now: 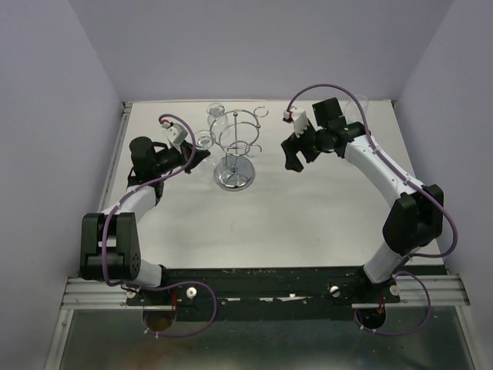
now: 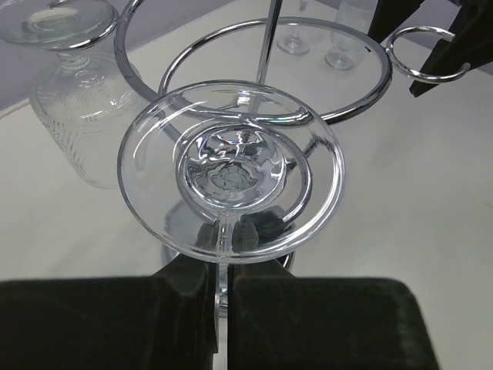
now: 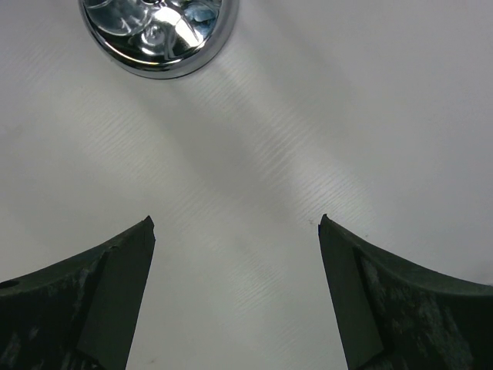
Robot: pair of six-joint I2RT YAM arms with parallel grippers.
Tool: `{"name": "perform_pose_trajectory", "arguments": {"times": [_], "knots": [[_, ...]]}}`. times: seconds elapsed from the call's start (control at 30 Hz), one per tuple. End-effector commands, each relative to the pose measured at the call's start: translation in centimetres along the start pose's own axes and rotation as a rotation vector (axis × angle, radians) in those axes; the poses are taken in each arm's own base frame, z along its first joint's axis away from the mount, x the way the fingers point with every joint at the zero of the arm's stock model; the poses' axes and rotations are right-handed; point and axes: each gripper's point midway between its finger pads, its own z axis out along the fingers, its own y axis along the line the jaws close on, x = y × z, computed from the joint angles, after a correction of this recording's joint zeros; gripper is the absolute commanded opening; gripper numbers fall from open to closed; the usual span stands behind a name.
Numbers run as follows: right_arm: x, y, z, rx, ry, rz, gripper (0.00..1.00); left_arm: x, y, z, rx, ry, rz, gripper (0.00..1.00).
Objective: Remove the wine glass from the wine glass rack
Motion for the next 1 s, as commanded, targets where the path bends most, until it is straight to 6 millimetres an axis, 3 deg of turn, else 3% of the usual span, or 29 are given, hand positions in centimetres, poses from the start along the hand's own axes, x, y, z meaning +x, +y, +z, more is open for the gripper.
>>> {"name": "perform_pose_trajectory", "arguments": {"times": [0.0,0.2,0.4,0.67,0.83,0.97], "knots": [[-0.4,0.0,0.2,0.005,0.003,-0.002,0.95,-4.4,-1.5,-0.5,0.024,-0.089,0.072,0.00],[-0.5,0.1,0.5,0.009,-0.002,-0.002,0.95,-5.9,-1.6,-2.0,-0.023,-0.115,0.043,0.00],[-0.3,0.7,0.9,-0.006,0.009,-0.009,0.95,-4.3,-0.3,-3.9,-0.099,-0.091,0.025,0.00],[-0.9,1.4,1.4,-0.013,0.008,-0.036,0.95,-3.2,-0.8,-5.5,-0.122,-0.045,0.041,0.00],[-1.3,1.4,1.2,-0.009,-0.002,-0.044,0.95,-4.7,-1.1,-6.6,-0.179,-0.010,0.080,0.00],[-2.3,1.5,-0.3,-0.008,-0.025,-0.108,0.95,-6.7,-1.9,-8.0,-0.192,0.109,0.140,0.00]]}}
